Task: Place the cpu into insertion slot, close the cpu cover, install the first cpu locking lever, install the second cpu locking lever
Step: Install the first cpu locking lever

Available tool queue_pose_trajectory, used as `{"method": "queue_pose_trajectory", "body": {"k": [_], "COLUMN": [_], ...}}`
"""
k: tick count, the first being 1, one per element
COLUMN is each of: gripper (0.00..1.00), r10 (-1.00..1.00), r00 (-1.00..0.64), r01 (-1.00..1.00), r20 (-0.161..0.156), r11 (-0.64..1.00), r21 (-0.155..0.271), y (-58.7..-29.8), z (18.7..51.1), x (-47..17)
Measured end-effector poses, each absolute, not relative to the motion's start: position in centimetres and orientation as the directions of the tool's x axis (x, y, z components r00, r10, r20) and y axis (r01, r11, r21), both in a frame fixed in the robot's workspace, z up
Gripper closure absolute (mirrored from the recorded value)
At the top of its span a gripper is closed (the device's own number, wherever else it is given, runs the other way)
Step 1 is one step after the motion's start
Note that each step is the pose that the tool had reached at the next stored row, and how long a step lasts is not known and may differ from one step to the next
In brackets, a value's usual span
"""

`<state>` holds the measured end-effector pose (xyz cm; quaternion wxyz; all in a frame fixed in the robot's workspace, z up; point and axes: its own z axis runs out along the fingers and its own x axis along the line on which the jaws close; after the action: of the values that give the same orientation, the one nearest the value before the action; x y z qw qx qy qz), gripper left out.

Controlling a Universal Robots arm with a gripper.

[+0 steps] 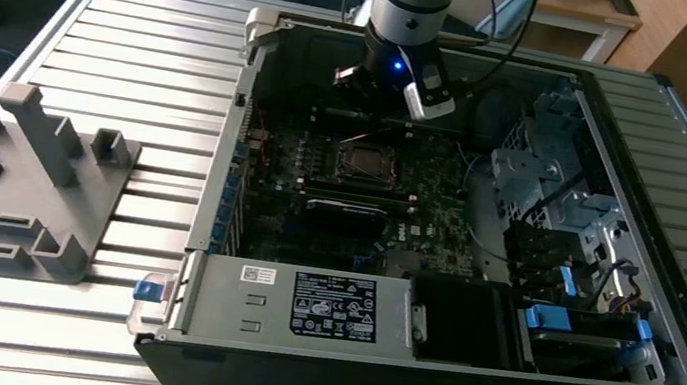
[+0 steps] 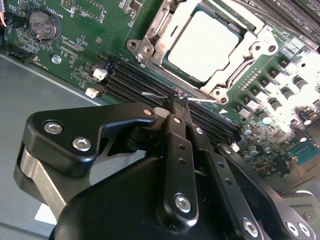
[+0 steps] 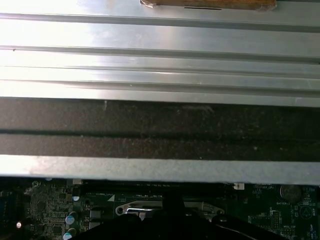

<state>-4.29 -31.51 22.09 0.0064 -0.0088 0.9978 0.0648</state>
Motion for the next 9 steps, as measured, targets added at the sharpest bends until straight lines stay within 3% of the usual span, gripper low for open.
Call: {"method": "queue_pose_trajectory", "body": {"k": [9], "gripper": [0.89], "r10": [-0.017], "r00": [-1.000], "r01": [-0.018], "r20": [-0.014], "r11": [0.991], "r21": [0.132], "y": [-31.49], "z": [21.64], "x": [-4.29]}}
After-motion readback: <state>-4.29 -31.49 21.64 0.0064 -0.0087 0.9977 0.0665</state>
